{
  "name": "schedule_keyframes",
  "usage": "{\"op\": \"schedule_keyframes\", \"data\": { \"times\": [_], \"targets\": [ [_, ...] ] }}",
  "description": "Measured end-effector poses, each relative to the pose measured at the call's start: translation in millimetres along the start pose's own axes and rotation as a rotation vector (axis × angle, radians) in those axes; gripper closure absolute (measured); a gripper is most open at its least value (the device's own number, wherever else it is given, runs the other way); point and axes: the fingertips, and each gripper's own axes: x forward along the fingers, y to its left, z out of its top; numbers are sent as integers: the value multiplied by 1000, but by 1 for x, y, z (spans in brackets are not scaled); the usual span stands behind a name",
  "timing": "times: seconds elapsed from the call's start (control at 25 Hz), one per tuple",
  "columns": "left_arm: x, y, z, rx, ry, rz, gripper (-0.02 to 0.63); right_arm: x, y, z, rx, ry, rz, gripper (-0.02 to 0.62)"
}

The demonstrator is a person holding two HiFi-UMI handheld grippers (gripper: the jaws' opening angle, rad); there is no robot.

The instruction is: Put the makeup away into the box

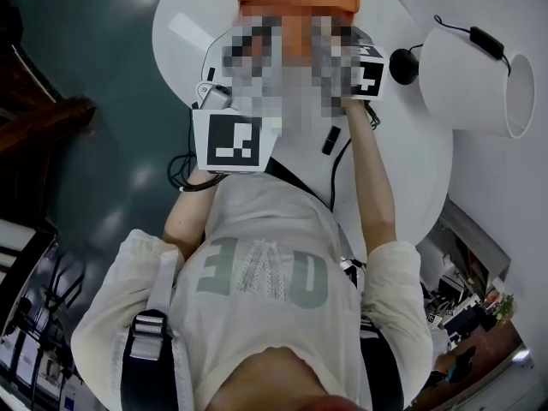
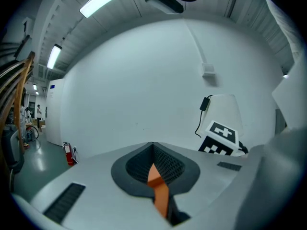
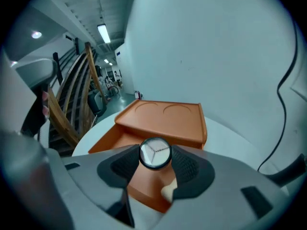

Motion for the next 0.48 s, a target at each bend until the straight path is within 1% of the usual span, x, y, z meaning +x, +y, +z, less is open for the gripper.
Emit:
{"op": "schedule_keyframes", "data": {
  "times": [0.12, 0.28, 0.48],
  "targets": [
    [5, 4, -9, -8, 19, 9, 598, 21, -12, -13, -14, 96, -40, 379],
    [9, 9, -18, -13, 46, 20, 598, 35, -18, -24, -28, 185, -73, 379],
    [13, 14, -26, -10, 61, 34, 598, 47, -22, -30, -57, 288, -121, 379]
  ]
}}
